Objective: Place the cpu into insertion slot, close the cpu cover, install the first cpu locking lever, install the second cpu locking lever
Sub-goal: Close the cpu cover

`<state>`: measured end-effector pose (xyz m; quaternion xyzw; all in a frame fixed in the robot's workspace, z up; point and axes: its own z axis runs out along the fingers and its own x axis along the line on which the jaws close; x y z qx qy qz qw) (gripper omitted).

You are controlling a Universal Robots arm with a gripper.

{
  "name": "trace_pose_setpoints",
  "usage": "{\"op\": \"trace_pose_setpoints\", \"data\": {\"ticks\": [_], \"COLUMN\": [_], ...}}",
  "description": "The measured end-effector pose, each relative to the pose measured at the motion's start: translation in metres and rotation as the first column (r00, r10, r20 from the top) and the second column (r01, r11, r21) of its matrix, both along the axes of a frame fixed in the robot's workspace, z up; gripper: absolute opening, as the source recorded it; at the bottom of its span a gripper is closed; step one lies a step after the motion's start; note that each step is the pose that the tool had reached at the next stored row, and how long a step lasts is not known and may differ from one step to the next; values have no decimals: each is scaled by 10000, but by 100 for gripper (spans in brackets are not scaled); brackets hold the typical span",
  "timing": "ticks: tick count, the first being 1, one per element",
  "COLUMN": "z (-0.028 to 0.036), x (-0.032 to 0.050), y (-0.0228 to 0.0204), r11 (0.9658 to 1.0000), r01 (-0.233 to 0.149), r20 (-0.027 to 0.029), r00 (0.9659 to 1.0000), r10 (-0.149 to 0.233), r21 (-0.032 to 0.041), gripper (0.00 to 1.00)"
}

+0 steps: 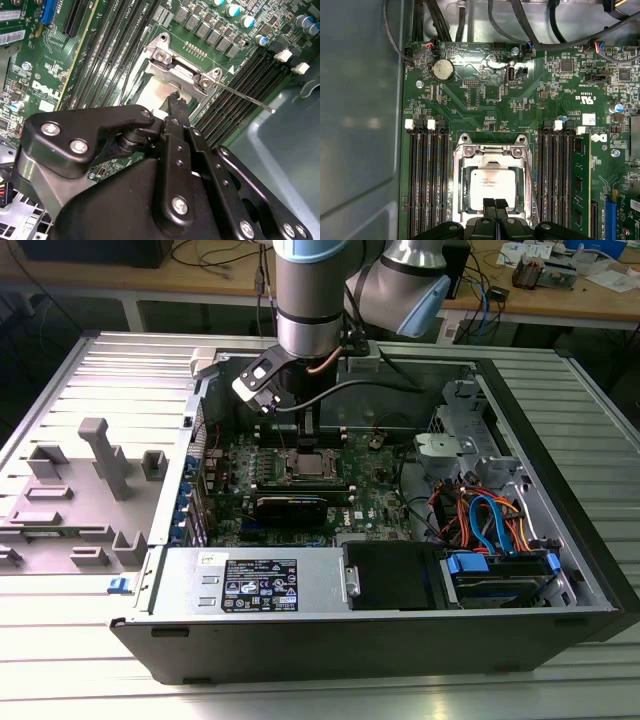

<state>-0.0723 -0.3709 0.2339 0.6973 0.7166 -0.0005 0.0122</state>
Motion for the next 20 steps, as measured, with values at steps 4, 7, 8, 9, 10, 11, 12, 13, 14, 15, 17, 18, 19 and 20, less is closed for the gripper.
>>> {"op": "trace_pose_setpoints", "data": {"ticks": [4,7,8,9,10,11,12,13,14,15,17,18,19,20], "z": [-48,-91,-98,-106,-111,-116,-121,-131,-139,-145,-146,-147,-147,-147], "x": [-5,-41,-56,-74,-80,-86,-91,-97,-101,-104,-105,-105,-106,-106], "y": [0,0,-1,0,0,0,0,1,0,0,0,0,0,0], "r11": [10000,10000,10000,10000,10000,10000,10000,10000,10000,10000,10000,10000,10000,10000], "r01": [-3,-13,-20,-25,-27,-30,-35,-42,-47,-51,-55,-55,-56,-57], "r20": [-20,-27,-28,-32,-42,-49,-51,-52,-57,-63,-66,-65,-65,-65], "r00": [10000,10000,10000,10000,10000,10000,10000,10000,10000,10000,10000,10000,10000,10000], "r10": [3,13,20,25,27,30,35,42,47,51,55,55,56,57], "r21": [2,1,0,1,2,2,2,3,3,2,0,1,2,1], "gripper": [11,11,11,11,11,11,11,11,11,11,11,11,11,11]}}
